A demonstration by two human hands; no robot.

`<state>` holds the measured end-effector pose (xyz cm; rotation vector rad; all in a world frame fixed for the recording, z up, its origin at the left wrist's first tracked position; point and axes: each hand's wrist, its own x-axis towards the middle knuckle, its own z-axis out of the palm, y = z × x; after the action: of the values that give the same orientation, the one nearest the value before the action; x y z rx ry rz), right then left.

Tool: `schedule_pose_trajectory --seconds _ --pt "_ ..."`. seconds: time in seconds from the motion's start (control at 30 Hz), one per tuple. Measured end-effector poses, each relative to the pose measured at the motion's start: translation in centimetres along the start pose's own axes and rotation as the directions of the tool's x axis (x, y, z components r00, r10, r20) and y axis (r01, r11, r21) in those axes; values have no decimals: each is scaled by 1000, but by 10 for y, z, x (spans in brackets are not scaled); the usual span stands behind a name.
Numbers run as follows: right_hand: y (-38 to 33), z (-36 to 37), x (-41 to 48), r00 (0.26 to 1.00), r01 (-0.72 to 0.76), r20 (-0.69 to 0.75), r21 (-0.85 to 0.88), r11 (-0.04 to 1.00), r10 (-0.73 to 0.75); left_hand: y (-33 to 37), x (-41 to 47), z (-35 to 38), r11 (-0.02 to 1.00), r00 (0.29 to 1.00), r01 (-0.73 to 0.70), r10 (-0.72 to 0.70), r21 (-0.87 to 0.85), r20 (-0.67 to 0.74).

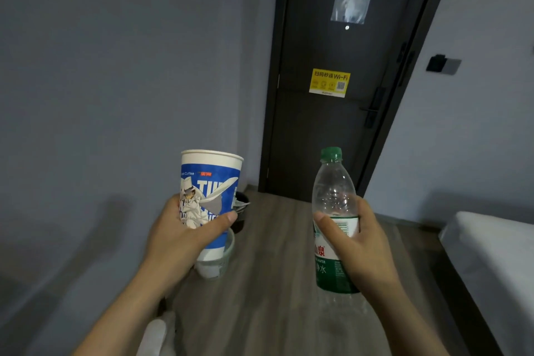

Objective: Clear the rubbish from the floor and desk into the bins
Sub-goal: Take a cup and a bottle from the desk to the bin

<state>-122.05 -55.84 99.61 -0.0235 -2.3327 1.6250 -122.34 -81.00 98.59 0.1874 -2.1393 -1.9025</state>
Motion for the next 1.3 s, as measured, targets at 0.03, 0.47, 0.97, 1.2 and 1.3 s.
schedule_pose_trajectory --seconds 0.03,0.47,0.97,1.2,1.3 --pt "7 4 19 1000 4 11 1 1000 -4 -3 16 8 1000 1000 3 -3 3 -7" --pt "85 68 262 941 -79 332 36 996 62 -37 215 89 985 984 104 -82 135 -156" --pt "155 234 478 869 -184 430 -178 967 245 -134 469 89 959 936 275 -250 73 -246" --pt "203 323 542 786 -263 475 -323 909 396 -194 559 76 910 898 407 -381 85 -219" --pt "224 346 560 738 -288 504 -367 885 449 -214 580 77 883 873 458 -425 100 -239"
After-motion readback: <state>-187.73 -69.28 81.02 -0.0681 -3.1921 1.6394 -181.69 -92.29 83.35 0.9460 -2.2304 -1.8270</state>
